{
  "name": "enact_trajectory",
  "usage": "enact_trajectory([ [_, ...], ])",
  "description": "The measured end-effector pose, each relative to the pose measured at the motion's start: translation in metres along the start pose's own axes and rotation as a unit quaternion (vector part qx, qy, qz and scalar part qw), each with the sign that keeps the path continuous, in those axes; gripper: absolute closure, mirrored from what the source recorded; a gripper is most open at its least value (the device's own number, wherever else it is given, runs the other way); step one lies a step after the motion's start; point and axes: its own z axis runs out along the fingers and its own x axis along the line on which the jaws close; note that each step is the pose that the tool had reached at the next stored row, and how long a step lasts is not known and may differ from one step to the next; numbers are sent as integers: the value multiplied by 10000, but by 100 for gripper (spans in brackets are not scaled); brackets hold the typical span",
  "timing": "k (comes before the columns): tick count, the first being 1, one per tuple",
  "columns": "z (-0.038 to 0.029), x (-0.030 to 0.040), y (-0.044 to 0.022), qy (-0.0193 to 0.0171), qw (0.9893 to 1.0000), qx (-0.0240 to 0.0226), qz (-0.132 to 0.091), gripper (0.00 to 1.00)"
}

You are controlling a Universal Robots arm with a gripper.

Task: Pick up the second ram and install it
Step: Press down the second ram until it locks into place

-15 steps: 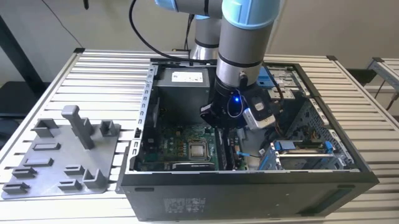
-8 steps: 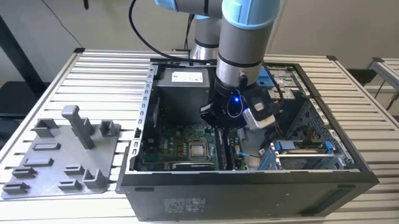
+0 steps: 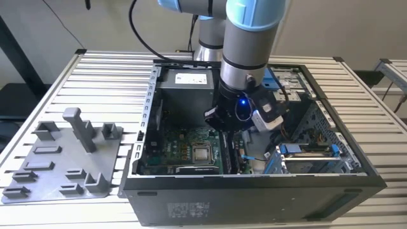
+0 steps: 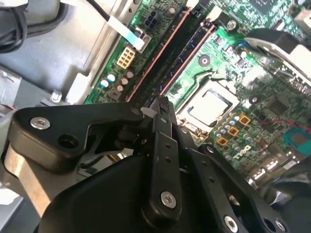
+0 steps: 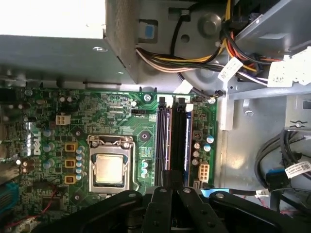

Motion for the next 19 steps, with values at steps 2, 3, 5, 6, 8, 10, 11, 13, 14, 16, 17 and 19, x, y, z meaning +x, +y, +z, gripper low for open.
enact_trajectory([
  [2, 5, 1, 0, -1, 9999, -7, -169, 89],
  [3, 6, 1, 0, -1, 9997, -10, -229, 89],
  [5, 19, 6, 0, -3, 9995, -42, -324, 89],
  [6, 26, 8, 0, -6, 9993, -77, -363, 89],
  [8, 32, 9, 0, -11, 9990, -147, -424, 89],
  [10, 43, 12, 1, -18, 9987, -174, -474, 89],
  [11, 51, 12, 1, -21, 9986, -188, -495, 89],
  [13, 65, 13, 0, -27, 9984, -225, -524, 89],
  [14, 69, 13, 0, -29, 9983, -244, -537, 89],
  [16, 79, 13, 1, -32, 9981, -272, -560, 89],
  [17, 88, 14, 1, -34, 9980, -283, -570, 89],
  [19, 105, 14, 1, -39, 9978, -300, -590, 89],
])
